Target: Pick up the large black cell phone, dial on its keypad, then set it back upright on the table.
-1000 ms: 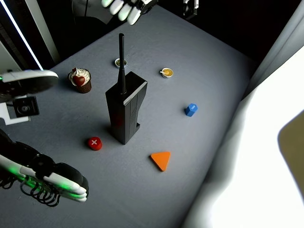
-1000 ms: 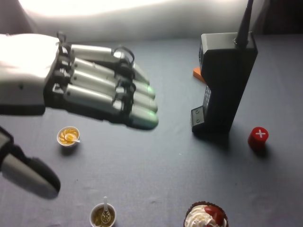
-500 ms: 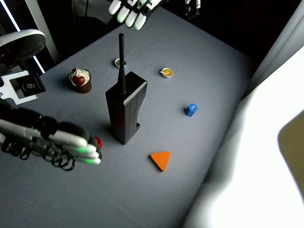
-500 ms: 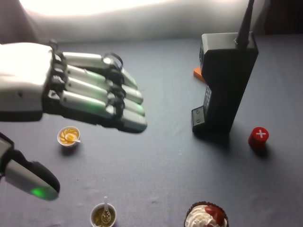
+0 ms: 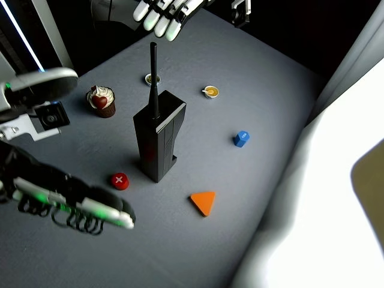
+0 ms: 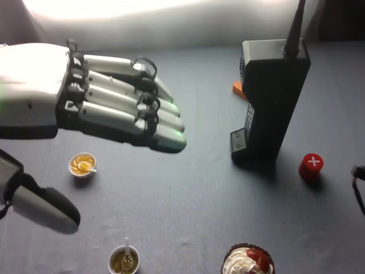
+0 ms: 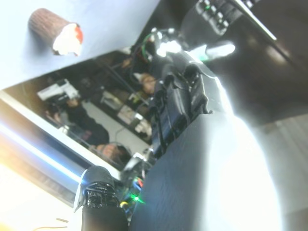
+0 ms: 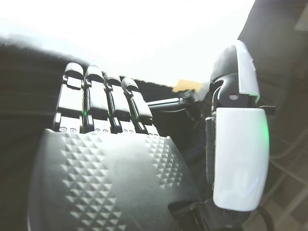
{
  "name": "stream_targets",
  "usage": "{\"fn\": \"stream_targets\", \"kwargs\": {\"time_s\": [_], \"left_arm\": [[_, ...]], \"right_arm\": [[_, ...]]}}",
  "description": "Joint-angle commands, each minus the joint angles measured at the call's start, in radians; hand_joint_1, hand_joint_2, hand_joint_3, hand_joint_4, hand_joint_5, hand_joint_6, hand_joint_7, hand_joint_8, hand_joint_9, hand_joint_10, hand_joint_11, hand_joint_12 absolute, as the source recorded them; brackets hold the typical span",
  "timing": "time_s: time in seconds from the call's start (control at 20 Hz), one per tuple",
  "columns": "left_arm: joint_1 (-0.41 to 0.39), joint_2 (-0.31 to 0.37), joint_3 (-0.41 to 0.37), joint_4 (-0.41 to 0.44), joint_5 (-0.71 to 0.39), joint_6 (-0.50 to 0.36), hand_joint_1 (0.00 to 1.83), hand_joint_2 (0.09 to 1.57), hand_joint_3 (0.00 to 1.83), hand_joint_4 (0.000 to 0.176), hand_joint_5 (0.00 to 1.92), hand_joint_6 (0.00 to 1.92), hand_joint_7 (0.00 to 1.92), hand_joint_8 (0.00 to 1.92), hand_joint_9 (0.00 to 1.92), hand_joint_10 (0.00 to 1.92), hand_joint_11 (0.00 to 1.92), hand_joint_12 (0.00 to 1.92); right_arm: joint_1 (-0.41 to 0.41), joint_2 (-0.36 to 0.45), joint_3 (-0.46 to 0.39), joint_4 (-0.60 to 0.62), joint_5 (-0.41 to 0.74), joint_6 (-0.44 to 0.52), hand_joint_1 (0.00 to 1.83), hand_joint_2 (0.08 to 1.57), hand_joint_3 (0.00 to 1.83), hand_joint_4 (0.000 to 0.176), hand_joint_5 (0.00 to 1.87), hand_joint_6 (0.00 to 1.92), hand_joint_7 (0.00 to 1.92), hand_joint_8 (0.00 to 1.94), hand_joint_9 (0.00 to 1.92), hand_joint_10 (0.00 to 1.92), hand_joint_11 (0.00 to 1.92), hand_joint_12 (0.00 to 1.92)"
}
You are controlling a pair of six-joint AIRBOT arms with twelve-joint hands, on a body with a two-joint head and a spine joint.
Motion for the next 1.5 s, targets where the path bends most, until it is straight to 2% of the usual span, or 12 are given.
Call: {"fn": "stream_targets", "kwargs": {"time_s": [0.0, 0.2, 0.25, 0.3, 0.5, 0.65, 0.95, 1.0, 1.05, 1.45], "left_arm": [[-0.026, 0.003, -0.005, -0.092, -0.062, -0.003, 0.19, 1.13, 0.0, 0.0, 0.25, 0.0, 0.31, 0.0, 0.35, 0.01, 0.04, 0.71], [-0.029, 0.003, -0.007, -0.098, -0.058, 0.0, 0.21, 1.11, 0.0, 0.004, 0.25, 0.0, 0.3, 0.0, 0.36, 0.01, 0.04, 0.7], [-0.029, 0.003, -0.007, -0.098, -0.057, 0.001, 0.2, 1.12, 0.0, 0.0, 0.24, 0.0, 0.28, 0.0, 0.35, 0.0, 0.03, 0.69], [-0.029, 0.003, -0.007, -0.098, -0.057, 0.001, 0.2, 1.12, 0.0, 0.0, 0.25, 0.0, 0.29, 0.0, 0.35, 0.0, 0.04, 0.7], [-0.029, 0.001, -0.007, -0.098, -0.057, -0.003, 0.21, 1.12, 0.0, 0.0, 0.26, 0.0, 0.31, 0.0, 0.35, 0.0, 0.06, 0.65], [-0.029, -0.003, -0.007, -0.098, -0.056, -0.006, 0.21, 1.12, 0.0, 0.0, 0.26, 0.0, 0.3, 0.0, 0.34, 0.0, 0.07, 0.65], [-0.028, -0.008, -0.007, -0.08, -0.048, -0.022, 0.22, 1.11, 0.0, 0.0, 0.25, 0.0, 0.29, 0.0, 0.33, 0.0, 0.05, 0.64], [-0.029, -0.008, -0.007, -0.08, -0.048, -0.022, 0.24, 1.11, 0.0, 0.0, 0.26, 0.0, 0.29, 0.0, 0.33, 0.0, 0.06, 0.65], [-0.029, -0.009, -0.007, -0.08, -0.047, -0.022, 0.23, 1.11, 0.0, 0.0, 0.26, 0.0, 0.3, 0.0, 0.33, 0.0, 0.07, 0.65], [-0.029, -0.01, -0.007, -0.076, -0.042, -0.035, 0.23, 1.12, 0.0, 0.0, 0.26, 0.01, 0.28, 0.0, 0.32, 0.01, 0.04, 0.65]], "right_arm": [[0.009, 0.004, 0.007, -0.043, 0.114, 0.006, 0.94, 0.97, 0.0, 0.0, 0.0, 0.0, 0.0, 0.0, 0.0, 0.0, 0.0, 0.0], [0.023, -0.03, 0.028, -0.05, 0.114, -0.013, 1.11, 0.96, 0.0, 0.0, 0.0, 0.0, 0.0, 0.0, 0.0, 0.0, 0.0, 0.0], [0.025, -0.037, 0.032, -0.06, 0.114, -0.018, 1.12, 0.95, 0.0, 0.0, 0.01, 0.0, 0.0, 0.0, 0.0, 0.0, 0.0, 0.0], [0.028, -0.046, 0.035, -0.071, 0.114, -0.022, 1.07, 0.94, 0.0, 0.0, 0.0, 0.0, 0.0, 0.0, 0.0, 0.0, 0.0, 0.0], [0.04, -0.071, 0.042, -0.09, 0.113, -0.03, 1.11, 0.92, 0.0, 0.0, 0.01, 0.0, 0.0, 0.0, 0.0, 0.0, 0.0, 0.0], [0.054, -0.097, 0.057, -0.096, 0.106, -0.039, 1.04, 0.91, 0.0, 0.0, 0.0, 0.0, 0.0, 0.0, 0.0, 0.0, 0.0, 0.0], [0.083, -0.142, 0.097, -0.097, 0.087, -0.039, 1.01, 0.91, 0.0, 0.0, 0.0, 0.0, 0.0, 0.0, 0.0, 0.0, 0.0, 0.0], [0.088, -0.15, 0.108, -0.097, 0.081, -0.039, 0.95, 0.92, 0.0, 0.0, 0.0, 0.0, 0.0, 0.0, 0.0, 0.0, 0.0, 0.0], [0.091, -0.155, 0.115, -0.097, 0.077, -0.039, 1.04, 0.9, 0.0, 0.0, 0.0, 0.0, 0.0, 0.0, 0.0, 0.0, 0.0, 0.0], [0.112, -0.195, 0.145, -0.109, 0.062, -0.045, 1.0, 0.92, 0.0, 0.0, 0.0, 0.0, 0.0, 0.0, 0.0, 0.0, 0.0, 0.0]]}}
